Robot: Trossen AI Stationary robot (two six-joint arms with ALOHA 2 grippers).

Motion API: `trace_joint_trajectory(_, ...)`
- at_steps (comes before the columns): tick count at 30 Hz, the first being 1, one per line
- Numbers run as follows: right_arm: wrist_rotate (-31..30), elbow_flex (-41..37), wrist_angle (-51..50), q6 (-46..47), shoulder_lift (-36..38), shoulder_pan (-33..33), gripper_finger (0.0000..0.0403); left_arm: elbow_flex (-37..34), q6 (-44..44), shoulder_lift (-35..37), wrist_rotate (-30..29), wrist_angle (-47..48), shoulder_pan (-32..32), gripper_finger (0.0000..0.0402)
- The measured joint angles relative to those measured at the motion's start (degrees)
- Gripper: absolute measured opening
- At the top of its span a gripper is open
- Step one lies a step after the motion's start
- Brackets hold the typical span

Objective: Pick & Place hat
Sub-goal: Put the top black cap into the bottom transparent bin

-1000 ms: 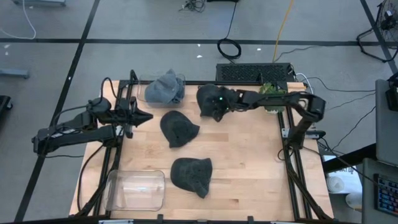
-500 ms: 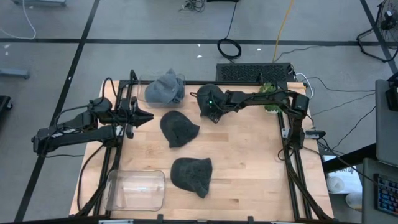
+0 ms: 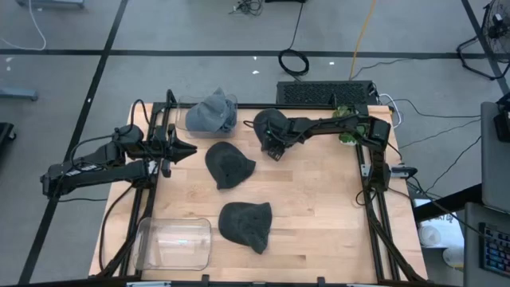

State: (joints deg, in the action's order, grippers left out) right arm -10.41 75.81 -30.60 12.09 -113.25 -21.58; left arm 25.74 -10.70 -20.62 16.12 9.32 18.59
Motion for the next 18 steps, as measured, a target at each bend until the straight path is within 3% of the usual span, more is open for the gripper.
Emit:
trace_joint_trajectory(4,0.06,-0.04,-0.21,-0.63,-0.08,0.24,0.0163,0.0,0.0,0.0,-0.02,-0.04,0.0,0.0063)
trace_joint_trajectory(10,-0.1,-0.36,-1.56,-3.3,2.57,0.89,0.0017,0.0,-0.02,0.0,-0.02,-0.05,0.0,0.0063)
trace_joint_trajectory(18,-4.61,-0.35,-2.46,-6.74,11.93,5.72,0.0005,0.0,-0.04,0.0,-0.05,-0.25,0.0,0.0063)
